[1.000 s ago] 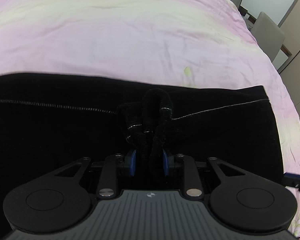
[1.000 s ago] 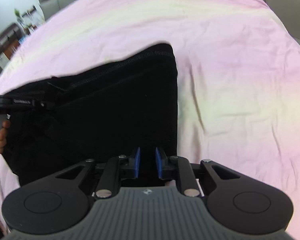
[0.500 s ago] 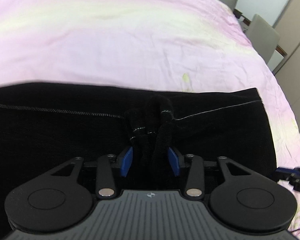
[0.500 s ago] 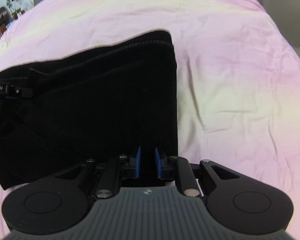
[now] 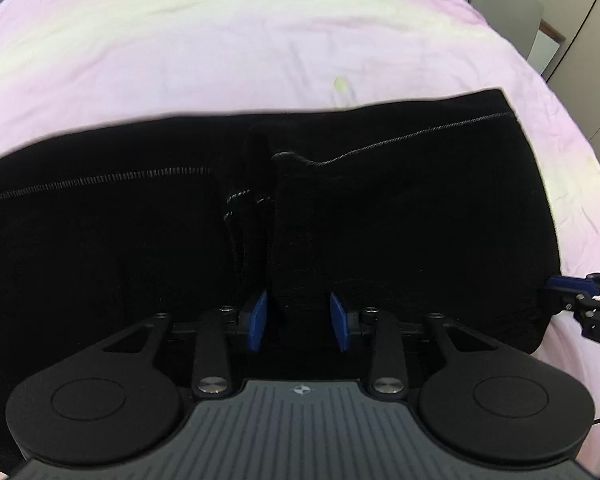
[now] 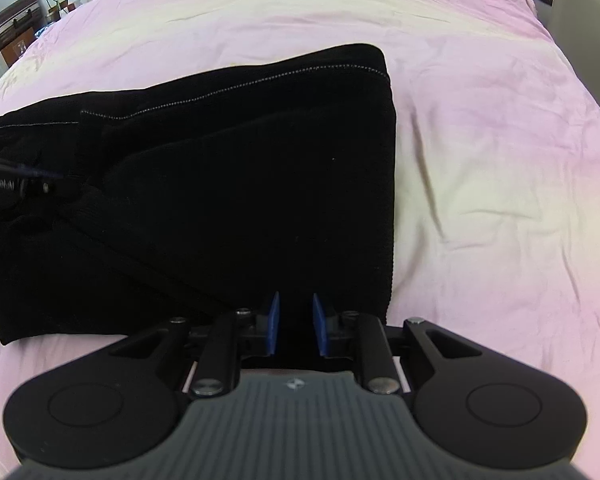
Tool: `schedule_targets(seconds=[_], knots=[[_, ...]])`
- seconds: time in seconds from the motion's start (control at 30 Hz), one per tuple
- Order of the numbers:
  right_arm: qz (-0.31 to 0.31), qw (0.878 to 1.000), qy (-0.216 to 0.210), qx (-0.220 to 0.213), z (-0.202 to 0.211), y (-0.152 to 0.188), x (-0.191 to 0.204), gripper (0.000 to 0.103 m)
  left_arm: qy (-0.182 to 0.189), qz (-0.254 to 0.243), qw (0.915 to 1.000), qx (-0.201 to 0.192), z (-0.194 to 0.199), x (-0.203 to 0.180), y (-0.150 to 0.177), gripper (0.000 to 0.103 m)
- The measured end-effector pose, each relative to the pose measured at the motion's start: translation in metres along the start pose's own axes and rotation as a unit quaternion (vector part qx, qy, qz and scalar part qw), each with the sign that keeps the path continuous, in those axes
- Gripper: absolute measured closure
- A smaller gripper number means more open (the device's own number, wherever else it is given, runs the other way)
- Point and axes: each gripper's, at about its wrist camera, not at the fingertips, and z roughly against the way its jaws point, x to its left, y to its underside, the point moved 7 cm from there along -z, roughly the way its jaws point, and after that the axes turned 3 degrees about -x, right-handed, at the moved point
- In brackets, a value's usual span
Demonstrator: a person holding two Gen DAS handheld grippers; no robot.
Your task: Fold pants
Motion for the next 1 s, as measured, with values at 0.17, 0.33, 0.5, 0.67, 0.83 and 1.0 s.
schedule_targets(seconds=[0.17, 0.33, 0.5, 0.67, 0.83, 1.0], knots=[[-0.015, 1.000, -0.001, 0.005, -0.009, -0.003, -0.003, 0.090, -0.013, -0.001, 0.9999, 0.002, 0.000, 0.003, 0.001, 0.063], [0.005, 1.000, 0.023, -0.003, 0.012, -0.013, 0.009, 0.087, 0.014, 0.026, 0.9992, -0.025, 0.037, 0.013, 0.001, 0.058], [0.006, 1.000, 0.005, -0.019, 0.046, -0.020, 0.023, 0.085, 0.015, 0.029, 0.9988, -0.035, 0.099, 0.041, 0.016, 0.058], [0.061, 0.998, -0.025, -0.025, 0.067, -0.021, 0.058, 0.084, 0.010, 0.032, 0.9986, -0.041, 0.152, 0.085, 0.028, 0.054], [0.138, 0.989, -0.050, -0.025, 0.072, -0.023, 0.104, 0.084, -0.031, 0.043, 0.9977, -0.042, 0.192, 0.148, 0.037, 0.041], [0.210, 0.975, -0.070, -0.029, 0.052, -0.026, 0.145, 0.084, -0.042, 0.096, 0.9936, -0.043, 0.212, 0.216, 0.057, 0.025]])
